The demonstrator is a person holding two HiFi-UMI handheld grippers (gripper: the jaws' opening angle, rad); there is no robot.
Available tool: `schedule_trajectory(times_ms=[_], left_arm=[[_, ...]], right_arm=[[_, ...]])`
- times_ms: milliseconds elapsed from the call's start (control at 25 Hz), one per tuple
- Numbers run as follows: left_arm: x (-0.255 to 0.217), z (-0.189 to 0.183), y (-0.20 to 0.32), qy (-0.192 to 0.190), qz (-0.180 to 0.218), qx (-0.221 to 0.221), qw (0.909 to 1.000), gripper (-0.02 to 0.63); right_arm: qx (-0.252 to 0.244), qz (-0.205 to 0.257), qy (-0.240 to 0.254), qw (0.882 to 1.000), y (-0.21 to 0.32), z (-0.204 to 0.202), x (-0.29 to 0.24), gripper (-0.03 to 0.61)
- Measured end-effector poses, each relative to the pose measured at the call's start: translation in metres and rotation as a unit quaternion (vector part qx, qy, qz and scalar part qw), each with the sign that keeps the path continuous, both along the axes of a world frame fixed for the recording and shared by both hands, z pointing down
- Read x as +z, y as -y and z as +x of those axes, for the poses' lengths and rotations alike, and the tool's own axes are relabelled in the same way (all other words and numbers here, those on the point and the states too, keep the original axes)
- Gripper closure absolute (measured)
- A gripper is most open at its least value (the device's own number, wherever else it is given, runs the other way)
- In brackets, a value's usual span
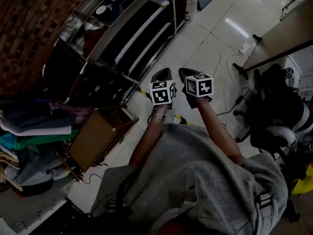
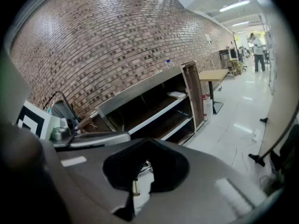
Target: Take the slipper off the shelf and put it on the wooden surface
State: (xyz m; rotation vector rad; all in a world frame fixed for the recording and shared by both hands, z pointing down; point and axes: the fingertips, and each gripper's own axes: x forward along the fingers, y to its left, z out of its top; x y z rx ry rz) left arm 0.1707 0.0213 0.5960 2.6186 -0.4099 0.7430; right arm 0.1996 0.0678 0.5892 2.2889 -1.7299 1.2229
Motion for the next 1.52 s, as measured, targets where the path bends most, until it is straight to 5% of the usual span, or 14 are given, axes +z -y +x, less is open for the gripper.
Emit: schedule_trajectory(times_ms=[360, 720, 1000, 1320, 1520], left_arm=[[-0.019, 0.093, 0.117, -0.002, 0.011, 0.028, 0.9995, 0.609], [0.017, 0.180, 0.144, 0.029, -0.016, 0.051, 0.9982, 0.609], [0.002, 0.260, 0.204, 0.036, 0.027, 0.024, 0.9987, 0.609], [0.032, 0.292, 0.244, 0.051, -0.006, -0.002, 0.9987, 0.609], [0.046, 0.298, 0.254, 0.064, -0.005, 0.001, 0.9979, 0.609]], right_arm=[[0.022, 0.017, -0.016, 0.999, 0.135, 0.094, -0.027, 0.578], [0.047, -0.019, 0.014, 0.999, 0.154, 0.190, 0.013, 0.578], [0.034, -0.003, -0.010, 0.999, 0.208, 0.295, 0.016, 0.578], [0.020, -0.022, -0.017, 0.999, 0.282, 0.339, 0.072, 0.563], [0.084, -0.001, 0.067, 0.994, 0.339, 0.402, 0.138, 0.409]])
